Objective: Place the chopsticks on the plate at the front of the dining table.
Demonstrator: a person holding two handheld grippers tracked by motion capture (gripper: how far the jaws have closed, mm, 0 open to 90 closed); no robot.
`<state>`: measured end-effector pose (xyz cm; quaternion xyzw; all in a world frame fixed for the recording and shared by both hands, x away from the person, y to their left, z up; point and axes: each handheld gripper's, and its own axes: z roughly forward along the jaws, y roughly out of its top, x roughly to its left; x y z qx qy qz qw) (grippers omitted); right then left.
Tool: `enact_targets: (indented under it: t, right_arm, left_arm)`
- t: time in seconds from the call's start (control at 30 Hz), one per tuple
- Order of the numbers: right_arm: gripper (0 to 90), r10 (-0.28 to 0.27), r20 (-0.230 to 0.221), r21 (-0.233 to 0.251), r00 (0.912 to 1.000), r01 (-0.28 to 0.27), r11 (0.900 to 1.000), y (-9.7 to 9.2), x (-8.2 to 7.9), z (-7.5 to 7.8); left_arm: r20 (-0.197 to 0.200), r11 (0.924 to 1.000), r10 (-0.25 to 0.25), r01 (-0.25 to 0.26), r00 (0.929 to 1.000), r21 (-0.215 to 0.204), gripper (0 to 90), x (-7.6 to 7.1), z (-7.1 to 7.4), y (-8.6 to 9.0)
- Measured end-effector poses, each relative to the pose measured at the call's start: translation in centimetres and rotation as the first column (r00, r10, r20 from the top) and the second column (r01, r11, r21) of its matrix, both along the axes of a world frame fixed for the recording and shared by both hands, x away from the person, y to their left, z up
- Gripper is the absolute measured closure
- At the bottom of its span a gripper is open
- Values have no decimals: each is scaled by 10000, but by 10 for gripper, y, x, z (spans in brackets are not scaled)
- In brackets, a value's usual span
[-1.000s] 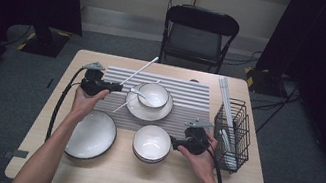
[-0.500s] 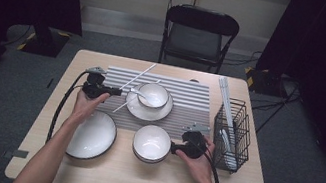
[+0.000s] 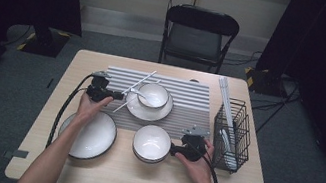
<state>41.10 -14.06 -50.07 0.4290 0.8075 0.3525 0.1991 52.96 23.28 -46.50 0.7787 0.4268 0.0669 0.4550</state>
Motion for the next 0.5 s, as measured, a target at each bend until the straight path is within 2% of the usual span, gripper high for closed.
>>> enact_targets:
  t: [0.03, 0.43, 0.5]
  right_arm:
    - [180, 17, 3, 17, 10000, -17, 10000, 0, 0, 0]
    - [176, 86, 3, 8, 10000, -86, 10000, -1, 0, 0]
    - [176, 86, 5, 8, 10000, -86, 10000, -1, 0, 0]
  left_arm:
    - [12, 9999, -80, 80, 10000, 129, 859, 0, 0, -1]
    - [-315, 9996, -31, 39, 9995, 270, 857, 2, -7, -3]
    - [-286, 9988, 10, 4, 9996, 496, 858, 2, -7, -4]
